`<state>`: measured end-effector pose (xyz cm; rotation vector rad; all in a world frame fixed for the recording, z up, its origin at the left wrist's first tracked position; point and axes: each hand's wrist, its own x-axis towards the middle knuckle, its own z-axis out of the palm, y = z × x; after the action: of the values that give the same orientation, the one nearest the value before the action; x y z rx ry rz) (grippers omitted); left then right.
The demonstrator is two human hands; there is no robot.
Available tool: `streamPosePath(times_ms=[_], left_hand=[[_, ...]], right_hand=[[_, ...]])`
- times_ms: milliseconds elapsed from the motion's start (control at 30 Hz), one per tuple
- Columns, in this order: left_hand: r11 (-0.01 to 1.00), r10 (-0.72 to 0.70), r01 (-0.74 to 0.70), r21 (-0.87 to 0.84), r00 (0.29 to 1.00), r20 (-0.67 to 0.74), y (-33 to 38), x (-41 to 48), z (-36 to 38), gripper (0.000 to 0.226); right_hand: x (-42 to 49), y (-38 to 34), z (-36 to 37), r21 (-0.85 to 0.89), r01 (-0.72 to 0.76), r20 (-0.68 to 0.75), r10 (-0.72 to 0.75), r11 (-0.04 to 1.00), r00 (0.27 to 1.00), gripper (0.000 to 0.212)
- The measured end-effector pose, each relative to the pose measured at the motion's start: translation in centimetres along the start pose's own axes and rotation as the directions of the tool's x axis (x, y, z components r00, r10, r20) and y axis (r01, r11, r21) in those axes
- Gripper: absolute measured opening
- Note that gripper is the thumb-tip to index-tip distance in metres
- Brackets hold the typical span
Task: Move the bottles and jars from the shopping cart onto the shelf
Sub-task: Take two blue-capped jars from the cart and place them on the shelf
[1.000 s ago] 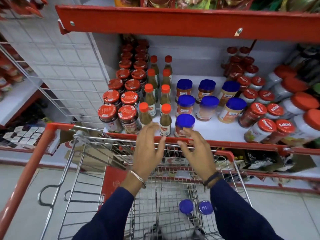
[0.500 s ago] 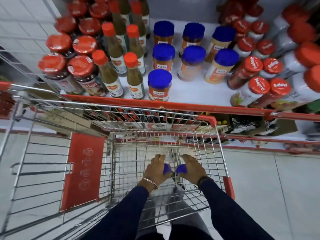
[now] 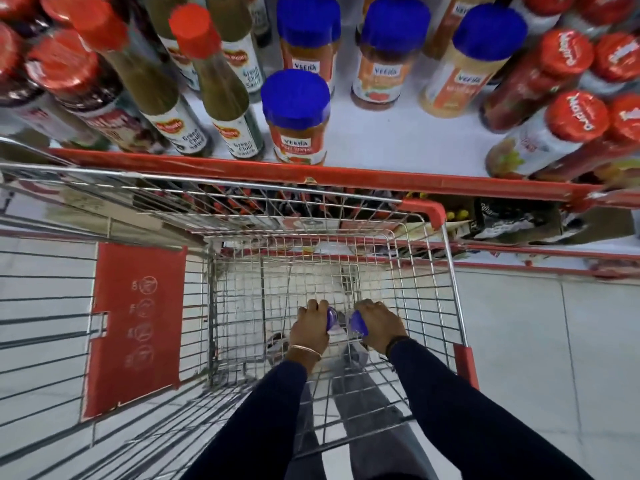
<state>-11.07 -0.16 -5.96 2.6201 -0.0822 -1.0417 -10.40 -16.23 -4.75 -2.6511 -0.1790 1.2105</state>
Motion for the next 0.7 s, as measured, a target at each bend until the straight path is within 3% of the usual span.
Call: streamPosePath(times_ms=[267, 500, 700], left_hand=[[0.991, 0.136, -0.134, 0.020, 0.979, -0.149, 1.2, -4.7, -6.5, 0.055], [0.979, 0.194, -0.166, 0.115, 0.936, -0.294, 5.3, -10.2, -15.6, 0.060], [0.946, 0.315, -0.315, 0.078, 0.829, -0.462, 9.3, -14.0, -24.0, 0.062]], right_hand=[[-6.4, -0.1, -6.3, 0.180, 0.057, -0.207, -0.019, 0.982, 0.978, 0.056], [-15.3, -2.0, -16.4, 0.183, 0.107, -0.392, -0.028, 0.977, 0.920, 0.061], [-20.8, -3.3, -24.4, 0.172, 0.149, -0.620, -0.010, 0.974, 0.785, 0.056]])
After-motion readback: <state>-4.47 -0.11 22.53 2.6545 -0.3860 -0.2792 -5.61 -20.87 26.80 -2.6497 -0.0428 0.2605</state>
